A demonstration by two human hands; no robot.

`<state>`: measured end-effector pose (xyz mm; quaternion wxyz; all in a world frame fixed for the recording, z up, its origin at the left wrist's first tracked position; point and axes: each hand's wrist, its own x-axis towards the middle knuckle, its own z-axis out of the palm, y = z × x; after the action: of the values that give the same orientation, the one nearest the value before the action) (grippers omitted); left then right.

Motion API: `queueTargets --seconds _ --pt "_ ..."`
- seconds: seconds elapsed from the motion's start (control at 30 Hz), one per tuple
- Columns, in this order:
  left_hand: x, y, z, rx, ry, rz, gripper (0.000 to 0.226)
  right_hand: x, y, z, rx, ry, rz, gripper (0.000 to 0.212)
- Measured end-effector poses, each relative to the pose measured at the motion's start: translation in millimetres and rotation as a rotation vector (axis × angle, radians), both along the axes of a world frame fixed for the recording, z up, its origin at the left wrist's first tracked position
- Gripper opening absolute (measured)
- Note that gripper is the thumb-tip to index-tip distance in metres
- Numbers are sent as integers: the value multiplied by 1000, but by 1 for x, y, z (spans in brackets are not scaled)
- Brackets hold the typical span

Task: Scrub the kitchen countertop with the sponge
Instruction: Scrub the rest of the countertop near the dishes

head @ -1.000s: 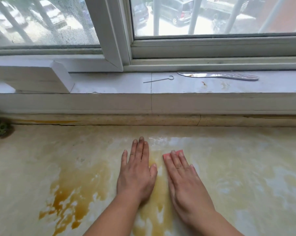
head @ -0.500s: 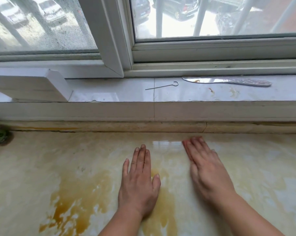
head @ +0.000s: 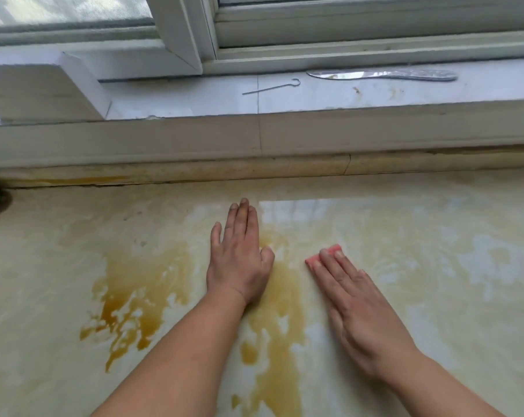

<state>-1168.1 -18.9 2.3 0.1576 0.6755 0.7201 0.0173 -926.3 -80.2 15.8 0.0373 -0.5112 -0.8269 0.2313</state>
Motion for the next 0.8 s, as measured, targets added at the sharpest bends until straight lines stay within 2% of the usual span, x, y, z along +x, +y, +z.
queueTargets --seconds 0.2,0.3,0.47,0.7,0.8 --pt "-13 1 4 -62 -118 -106 85 -12 -131 7 -39 26 -196 79" --pt "-23 -24 2 -75 -91 -209 77 -39 -160 7 -43 13 -276 71" --pt "-21 -88 -2 -68 -50 -263 82 -72 -124 9 -89 -56 -309 73" --pt "-38 -116 -4 -72 39 -201 82 -80 -119 13 -72 -79 -226 72" --pt "-38 -116 -7 -70 42 -205 84 -90 -69 6 -70 -72 -204 69"
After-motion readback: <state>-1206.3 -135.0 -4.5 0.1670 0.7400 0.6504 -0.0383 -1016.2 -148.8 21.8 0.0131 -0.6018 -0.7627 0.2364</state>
